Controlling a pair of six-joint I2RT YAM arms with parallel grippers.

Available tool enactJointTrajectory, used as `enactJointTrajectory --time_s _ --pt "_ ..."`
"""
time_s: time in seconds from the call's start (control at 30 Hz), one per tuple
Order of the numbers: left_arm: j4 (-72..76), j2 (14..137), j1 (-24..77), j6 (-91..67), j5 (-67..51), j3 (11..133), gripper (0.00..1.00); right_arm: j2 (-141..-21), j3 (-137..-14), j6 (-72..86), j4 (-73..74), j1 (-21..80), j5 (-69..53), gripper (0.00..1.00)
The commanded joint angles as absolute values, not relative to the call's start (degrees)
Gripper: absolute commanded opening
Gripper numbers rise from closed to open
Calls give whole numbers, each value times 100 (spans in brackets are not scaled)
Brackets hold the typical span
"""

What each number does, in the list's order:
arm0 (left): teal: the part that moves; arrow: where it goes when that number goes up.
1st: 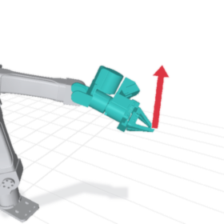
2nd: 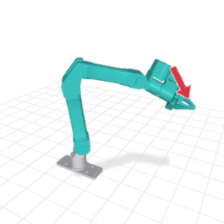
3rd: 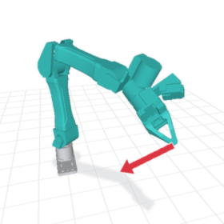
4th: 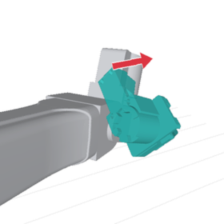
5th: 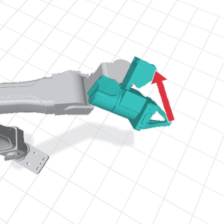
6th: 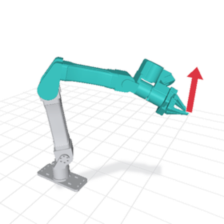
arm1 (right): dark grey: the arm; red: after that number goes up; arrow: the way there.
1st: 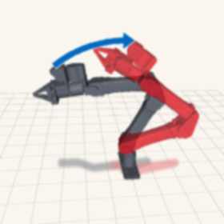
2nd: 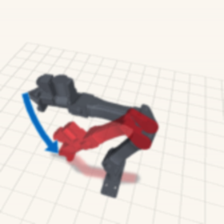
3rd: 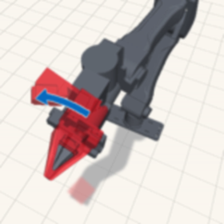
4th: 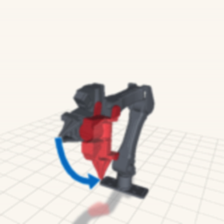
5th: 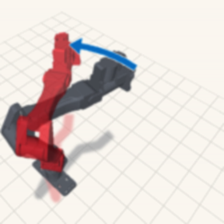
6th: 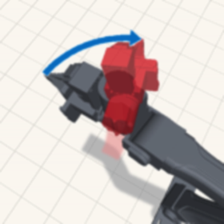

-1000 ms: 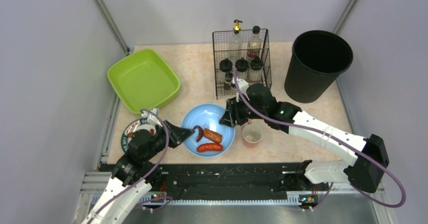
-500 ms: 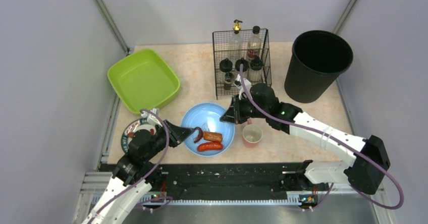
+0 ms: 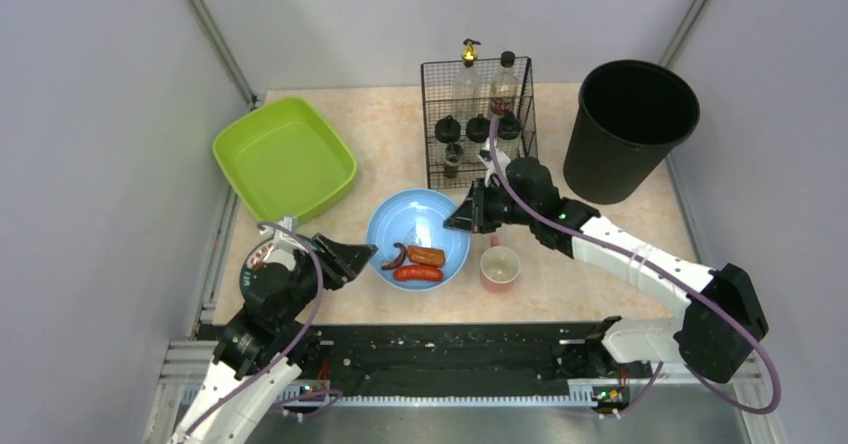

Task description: Clear the kitchen counter

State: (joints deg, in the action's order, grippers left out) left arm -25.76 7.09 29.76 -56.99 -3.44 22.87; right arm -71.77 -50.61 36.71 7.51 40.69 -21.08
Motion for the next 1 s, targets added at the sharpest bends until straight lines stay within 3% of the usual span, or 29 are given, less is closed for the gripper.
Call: enactJointTrajectory --time_s 0.0,0.5,0.97 --pt "-2655 658 2991 -5457 -57 2575 71 -7190 -5288 4070 196 3866 -2419 0" --pt "-3289 1168 2997 -4127 102 4203 73 -7017 -6263 4554 661 2973 -2305 0" --pt "-3881 1667 2997 -2917 407 4940 73 -7082 -7384 4810 1229 1137 -2479 0"
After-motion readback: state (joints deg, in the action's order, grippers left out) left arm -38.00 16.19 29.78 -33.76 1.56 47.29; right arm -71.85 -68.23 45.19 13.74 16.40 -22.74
